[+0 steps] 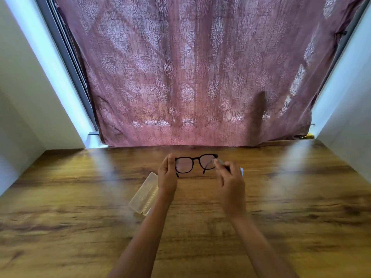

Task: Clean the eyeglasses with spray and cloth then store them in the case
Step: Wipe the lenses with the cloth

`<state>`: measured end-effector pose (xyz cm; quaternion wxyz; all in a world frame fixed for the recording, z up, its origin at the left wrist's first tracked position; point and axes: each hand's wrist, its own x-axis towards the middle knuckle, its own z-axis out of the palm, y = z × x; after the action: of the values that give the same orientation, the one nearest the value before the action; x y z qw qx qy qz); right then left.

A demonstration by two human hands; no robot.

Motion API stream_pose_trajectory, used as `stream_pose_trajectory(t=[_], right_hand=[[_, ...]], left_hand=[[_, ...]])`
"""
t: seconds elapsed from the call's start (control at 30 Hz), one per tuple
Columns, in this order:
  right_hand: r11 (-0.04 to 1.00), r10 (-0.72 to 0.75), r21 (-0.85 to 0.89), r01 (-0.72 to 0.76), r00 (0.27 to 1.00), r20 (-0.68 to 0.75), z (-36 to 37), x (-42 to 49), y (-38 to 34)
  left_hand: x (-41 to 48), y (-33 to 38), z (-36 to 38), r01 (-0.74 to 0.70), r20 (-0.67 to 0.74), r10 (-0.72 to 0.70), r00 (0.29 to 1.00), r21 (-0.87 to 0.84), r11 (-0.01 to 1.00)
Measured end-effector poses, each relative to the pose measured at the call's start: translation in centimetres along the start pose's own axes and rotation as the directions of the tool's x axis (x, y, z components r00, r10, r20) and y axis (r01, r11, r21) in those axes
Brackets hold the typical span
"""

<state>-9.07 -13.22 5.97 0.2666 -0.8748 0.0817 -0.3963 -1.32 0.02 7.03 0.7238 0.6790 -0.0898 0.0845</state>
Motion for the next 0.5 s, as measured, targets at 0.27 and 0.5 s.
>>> stream_pose_trajectory(t=[0.27, 0.5], right_hand=[[0.993, -0.118, -0.020, 0.120, 0.991, 0.055, 0.8, -0.7, -2.0], [0.999, 0.006, -0.040, -0.007, 1.000, -0.030, 0.0, 0.7, -0.1]], left_hand=[[-0.3, 0.0, 0.4, -0.001, -0.008, 0.001, 1.000, -0.001, 1.000], [-0.2, -0.1, 0.0, -0.004, -0.008, 0.004, 1.000, -0.012, 1.000]])
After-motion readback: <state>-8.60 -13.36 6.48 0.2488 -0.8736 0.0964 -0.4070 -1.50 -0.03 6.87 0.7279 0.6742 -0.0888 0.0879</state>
